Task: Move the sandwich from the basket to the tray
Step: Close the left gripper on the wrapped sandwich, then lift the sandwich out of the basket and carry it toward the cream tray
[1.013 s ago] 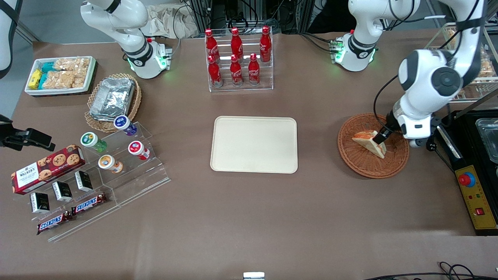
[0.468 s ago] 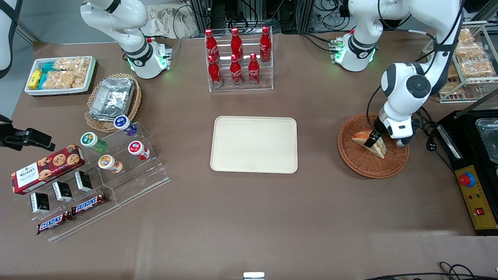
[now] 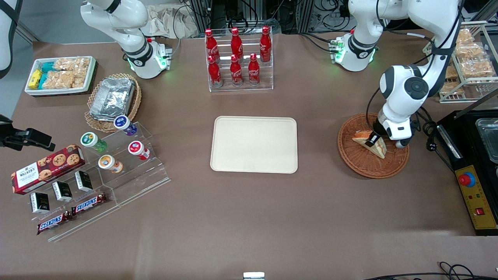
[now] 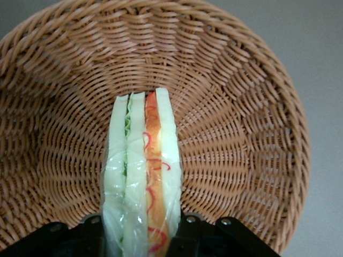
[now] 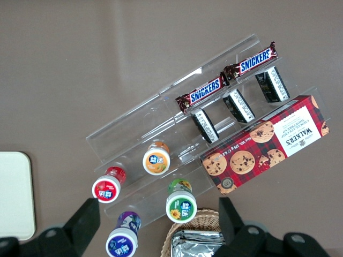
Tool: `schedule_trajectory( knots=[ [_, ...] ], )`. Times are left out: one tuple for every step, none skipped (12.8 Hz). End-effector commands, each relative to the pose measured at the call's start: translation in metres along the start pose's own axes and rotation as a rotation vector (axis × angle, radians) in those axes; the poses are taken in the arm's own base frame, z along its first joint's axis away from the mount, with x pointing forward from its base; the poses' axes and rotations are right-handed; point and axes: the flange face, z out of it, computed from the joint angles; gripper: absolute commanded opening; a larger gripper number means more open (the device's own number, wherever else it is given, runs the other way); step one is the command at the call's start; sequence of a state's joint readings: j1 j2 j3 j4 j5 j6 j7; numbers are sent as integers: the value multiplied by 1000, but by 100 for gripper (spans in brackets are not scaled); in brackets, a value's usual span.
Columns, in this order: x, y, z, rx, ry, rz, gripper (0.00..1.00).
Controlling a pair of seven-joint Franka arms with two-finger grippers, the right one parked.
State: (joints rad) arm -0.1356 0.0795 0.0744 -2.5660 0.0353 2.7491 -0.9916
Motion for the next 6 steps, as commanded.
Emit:
schedule_trajectory(
  knots=[
    [10, 12, -48, -1, -5, -11, 0],
    [17, 22, -78, 23, -22, -2, 0],
    [26, 34, -114, 37, -32, -1, 0],
    [33, 52, -151, 59, -45, 10, 0],
    [42, 70, -195, 96, -69, 24, 0],
    [45, 87, -240, 122, -90, 76, 0]
  ],
)
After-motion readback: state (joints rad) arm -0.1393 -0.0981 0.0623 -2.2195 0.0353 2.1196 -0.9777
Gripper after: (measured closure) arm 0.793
